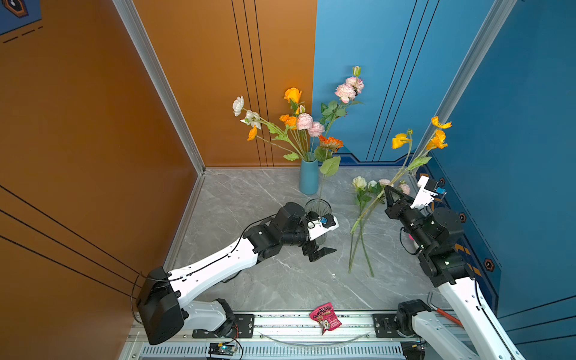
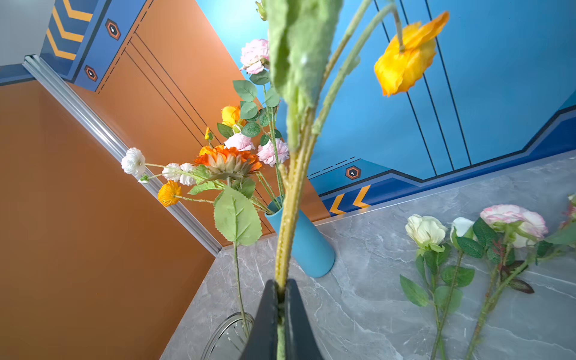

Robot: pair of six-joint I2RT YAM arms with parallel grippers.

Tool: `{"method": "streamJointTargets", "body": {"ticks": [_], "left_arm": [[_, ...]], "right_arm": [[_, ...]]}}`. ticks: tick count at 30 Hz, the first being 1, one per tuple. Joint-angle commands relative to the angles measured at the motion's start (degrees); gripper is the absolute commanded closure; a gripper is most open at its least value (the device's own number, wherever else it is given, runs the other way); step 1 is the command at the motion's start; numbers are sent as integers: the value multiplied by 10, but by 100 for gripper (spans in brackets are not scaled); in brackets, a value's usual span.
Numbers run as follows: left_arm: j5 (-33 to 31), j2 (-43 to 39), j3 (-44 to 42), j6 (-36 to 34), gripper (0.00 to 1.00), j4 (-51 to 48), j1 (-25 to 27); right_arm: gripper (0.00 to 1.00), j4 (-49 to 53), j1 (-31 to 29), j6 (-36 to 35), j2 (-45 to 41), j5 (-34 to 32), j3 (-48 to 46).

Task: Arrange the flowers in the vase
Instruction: 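Lift the yellow poppies upright with the right gripper toward the glass vase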

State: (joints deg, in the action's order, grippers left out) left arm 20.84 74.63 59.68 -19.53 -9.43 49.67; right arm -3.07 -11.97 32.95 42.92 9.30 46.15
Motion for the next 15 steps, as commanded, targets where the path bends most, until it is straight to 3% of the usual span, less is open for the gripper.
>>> {"method": "streamJointTargets", "body": {"ticks": [1,9,15], "left_arm": [[3,-30,12,-23,2,-33,-4],[58,-85,-3,-19,2,14,-85],[96,-127,-53,24,2,98,-166]], "right_arm": [[100,-1,-31,-36,-4,-44,34],[100,-53,-128,-112,52,-87,116],[100,-148,-241,-196,88,-236,125]]}}
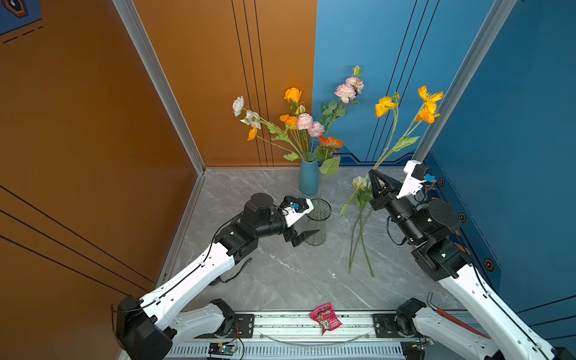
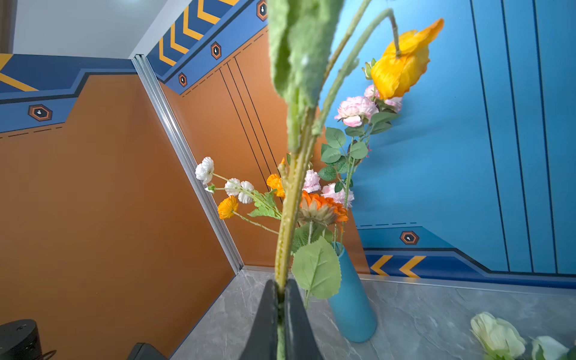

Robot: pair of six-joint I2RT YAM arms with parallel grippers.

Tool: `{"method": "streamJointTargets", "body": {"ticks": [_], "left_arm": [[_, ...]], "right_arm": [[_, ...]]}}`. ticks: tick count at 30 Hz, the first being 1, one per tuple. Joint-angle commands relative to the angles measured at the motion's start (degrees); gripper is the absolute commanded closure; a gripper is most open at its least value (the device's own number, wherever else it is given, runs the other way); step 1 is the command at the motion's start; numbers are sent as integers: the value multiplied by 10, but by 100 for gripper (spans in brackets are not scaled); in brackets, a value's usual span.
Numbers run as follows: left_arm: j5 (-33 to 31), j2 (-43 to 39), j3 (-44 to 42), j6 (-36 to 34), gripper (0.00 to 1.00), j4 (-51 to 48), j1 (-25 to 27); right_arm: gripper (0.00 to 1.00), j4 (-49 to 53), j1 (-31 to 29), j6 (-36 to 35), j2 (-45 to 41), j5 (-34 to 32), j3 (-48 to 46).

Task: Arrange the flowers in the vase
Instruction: 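Lift the yellow poppies upright with the right gripper toward the glass vase, then lower the yellow poppy stems into the glass vase with the right gripper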

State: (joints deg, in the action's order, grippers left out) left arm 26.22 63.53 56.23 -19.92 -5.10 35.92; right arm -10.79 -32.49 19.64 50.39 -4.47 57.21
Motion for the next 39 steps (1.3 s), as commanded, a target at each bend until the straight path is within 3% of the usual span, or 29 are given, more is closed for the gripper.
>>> {"method": "streamJointTargets", "body": {"ticks": [1,7,12,26,31,39], "left_arm": [[49,-20,-23,36,2,67,-40],[94,-20,-22,63,2,85,-89],[118,-14,-15,84,2,93,-118],[130,-8,-13,95,2,96,-126],[132,-5,-12,96,2,95,-126],[136,-1,-9,101,2,96,-127]], "right_arm": [[100,-84,-53,-76,19,-127,13],[100,-169,-155,-165,66,-268,5],[100,-270,-209,-193,101,-375,-28],[100,-413,-250,-182,193,-461,-86],[100,-526,-277,-244,237,-460,-131],[97,-657,-302,-288,322,-540,-150]]}}
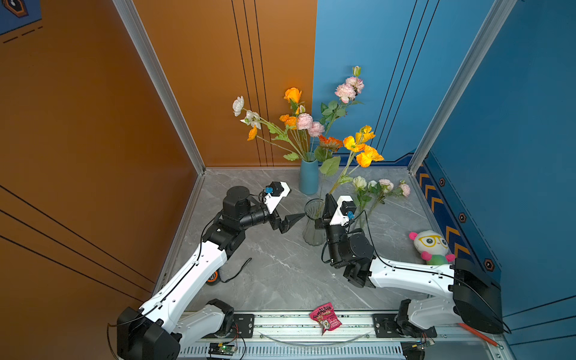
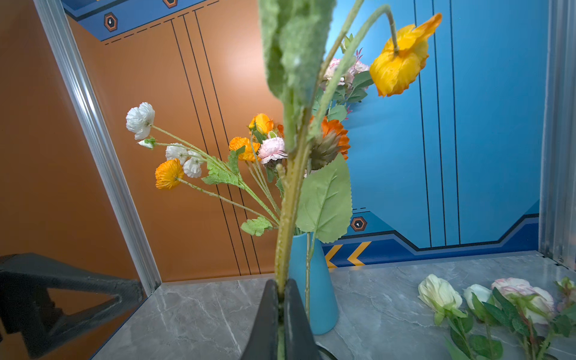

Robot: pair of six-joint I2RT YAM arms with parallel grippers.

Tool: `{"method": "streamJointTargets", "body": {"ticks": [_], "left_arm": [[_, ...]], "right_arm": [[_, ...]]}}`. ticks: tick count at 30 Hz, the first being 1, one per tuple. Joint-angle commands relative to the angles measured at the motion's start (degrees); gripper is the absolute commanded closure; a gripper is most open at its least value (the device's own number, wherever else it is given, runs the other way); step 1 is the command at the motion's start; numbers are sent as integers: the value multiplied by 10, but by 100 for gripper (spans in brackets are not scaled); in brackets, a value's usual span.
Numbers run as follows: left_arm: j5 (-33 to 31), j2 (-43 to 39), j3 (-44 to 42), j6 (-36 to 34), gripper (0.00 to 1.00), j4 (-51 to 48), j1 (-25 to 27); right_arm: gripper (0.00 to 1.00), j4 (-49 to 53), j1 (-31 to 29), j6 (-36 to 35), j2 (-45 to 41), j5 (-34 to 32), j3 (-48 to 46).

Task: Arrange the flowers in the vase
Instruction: 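Lower the yellow poppy stems into the glass vase with the right gripper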

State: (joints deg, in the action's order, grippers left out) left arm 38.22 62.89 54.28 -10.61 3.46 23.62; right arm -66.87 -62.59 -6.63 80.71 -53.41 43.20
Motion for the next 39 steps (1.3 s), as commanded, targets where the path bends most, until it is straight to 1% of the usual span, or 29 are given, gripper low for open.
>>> {"method": "streamJointTargets", "body": {"ticks": [1,4,7,9,13,15,19,23,26,32,35,37,39], "left_arm": [[16,7,9,8,2,10,-5],[18,9,10,9,2,10,-4],[20,10,11,11,2,10,-3],[22,12,12,12,2,11,-4],[30,18,15,16,2,11,-3],[35,22,16,20,2,11,-3],[39,27,19,24,2,11,-3],[40,28,18,24,2,11,-3],[39,28,18,25,2,11,-4],[43,30,19,26,2,11,-3],[43,33,21,29,2,11,-3],[37,32,20,30,2,12,-3],[31,29,18,32,2,18,-3]], "right_arm": [[97,-113,-2,-28,32,-57,-11],[95,-136,-6,-31,63,-75,-5],[93,-143,-9,-20,85,-99,-3],[92,-144,-8,-7,94,-107,-6],[86,-139,-9,6,107,-124,-3],[85,-136,-9,11,110,-133,-3],[79,-131,-9,21,115,-134,-3],[77,-129,-10,22,114,-133,-2],[74,-123,-9,22,112,-130,-1],[66,-71,-20,22,86,-138,0],[56,-39,-28,24,68,-146,-3],[50,4,-34,30,51,-153,-3],[47,53,-39,46,30,-158,-3]]}}
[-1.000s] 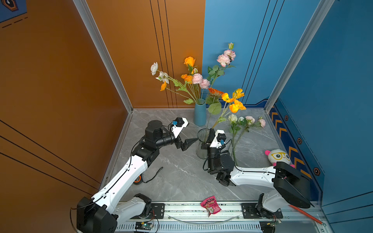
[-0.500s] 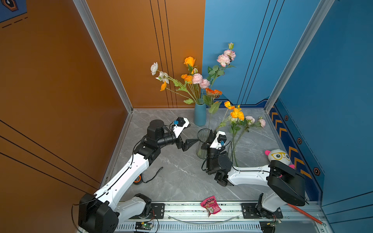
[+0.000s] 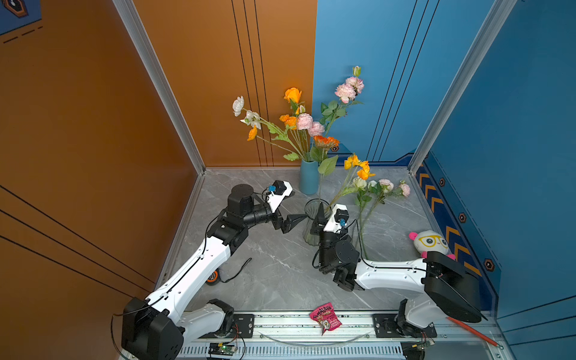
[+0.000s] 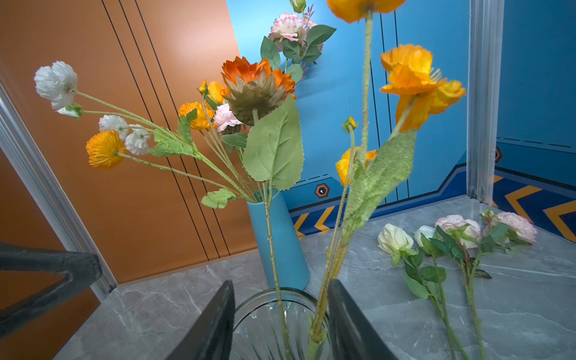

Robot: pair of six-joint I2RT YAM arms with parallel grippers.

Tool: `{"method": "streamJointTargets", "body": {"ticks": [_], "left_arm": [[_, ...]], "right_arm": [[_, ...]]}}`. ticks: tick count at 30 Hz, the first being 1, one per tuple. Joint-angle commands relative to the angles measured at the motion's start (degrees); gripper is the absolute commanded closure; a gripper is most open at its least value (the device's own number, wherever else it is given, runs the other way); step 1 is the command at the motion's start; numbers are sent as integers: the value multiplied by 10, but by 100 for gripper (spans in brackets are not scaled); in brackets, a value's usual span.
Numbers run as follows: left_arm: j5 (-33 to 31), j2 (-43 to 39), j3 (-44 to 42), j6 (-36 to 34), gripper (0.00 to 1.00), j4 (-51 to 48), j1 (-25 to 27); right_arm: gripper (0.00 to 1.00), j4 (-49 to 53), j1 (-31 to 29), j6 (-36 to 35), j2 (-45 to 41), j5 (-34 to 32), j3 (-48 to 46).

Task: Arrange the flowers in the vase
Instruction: 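Lower the yellow poppy stems into the glass vase with the right gripper, then release the poppies and move the right gripper to the rose stems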

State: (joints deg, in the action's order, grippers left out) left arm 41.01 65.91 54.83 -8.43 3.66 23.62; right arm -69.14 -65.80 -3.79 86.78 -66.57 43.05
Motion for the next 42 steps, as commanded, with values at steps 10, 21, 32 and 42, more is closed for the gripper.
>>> {"method": "streamJointTargets", "body": {"ticks": [10,21,32,42], "left_arm": [[6,5,11,18,2,22,-3],[-11,18,10,17,2,22,24],[-186,81,70,-56,2,-120,166],[-206,121,81,-125,2,-195,266]], "right_arm": [[41,482,13,245,-191,42,-5],[39,778,66,371,-327,178,-18],[51,921,286,477,-392,396,-73],[59,905,540,459,-295,623,-82]]}}
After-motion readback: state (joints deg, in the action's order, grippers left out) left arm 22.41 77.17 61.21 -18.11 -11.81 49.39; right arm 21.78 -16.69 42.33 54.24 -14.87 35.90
